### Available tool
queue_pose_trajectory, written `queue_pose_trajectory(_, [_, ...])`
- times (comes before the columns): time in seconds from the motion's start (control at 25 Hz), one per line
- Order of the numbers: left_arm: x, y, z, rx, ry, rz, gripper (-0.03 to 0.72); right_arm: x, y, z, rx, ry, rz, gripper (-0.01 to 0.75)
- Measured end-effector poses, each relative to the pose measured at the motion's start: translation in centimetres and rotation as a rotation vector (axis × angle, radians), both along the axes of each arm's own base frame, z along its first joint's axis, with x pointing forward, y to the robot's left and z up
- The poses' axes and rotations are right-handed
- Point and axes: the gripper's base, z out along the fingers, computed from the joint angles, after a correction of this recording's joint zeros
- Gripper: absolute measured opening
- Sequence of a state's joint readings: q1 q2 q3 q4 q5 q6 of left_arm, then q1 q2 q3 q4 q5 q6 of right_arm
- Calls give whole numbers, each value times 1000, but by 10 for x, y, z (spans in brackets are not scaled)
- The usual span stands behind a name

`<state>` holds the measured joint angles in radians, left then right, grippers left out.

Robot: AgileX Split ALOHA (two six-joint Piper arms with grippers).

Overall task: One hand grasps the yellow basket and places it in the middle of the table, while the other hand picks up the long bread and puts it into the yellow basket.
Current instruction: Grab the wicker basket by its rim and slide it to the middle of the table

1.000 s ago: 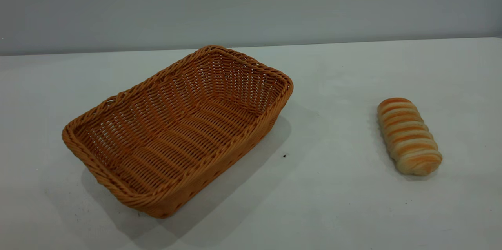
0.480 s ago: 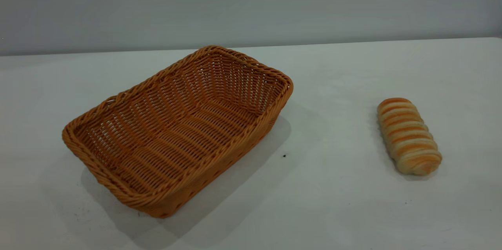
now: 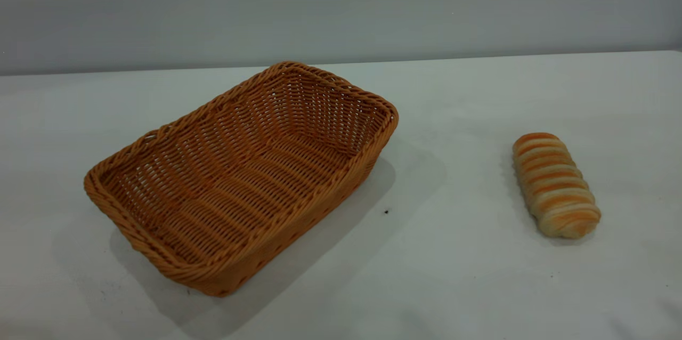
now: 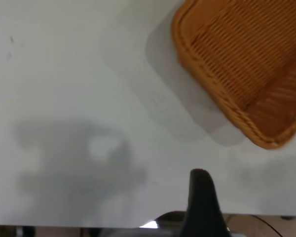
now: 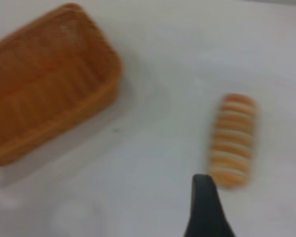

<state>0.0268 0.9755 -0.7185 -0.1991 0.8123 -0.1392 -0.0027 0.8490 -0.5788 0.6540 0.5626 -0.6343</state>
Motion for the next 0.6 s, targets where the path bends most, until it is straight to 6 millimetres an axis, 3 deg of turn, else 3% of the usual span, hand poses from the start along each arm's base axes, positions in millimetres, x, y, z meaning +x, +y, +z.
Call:
queue_pose_trajectory(0.32, [79,-3,-82,-110,179,139,567,57,41,-26,88,26,160,538])
queue_pose_trajectory(0.48, [97,-22,-124,-149,261,160,561,71,59,-43,91,78,190,538])
queue_pose_trajectory(0.6, [104,-41,-144,-177,267,178,561,75,63,-52,86,102,194,538])
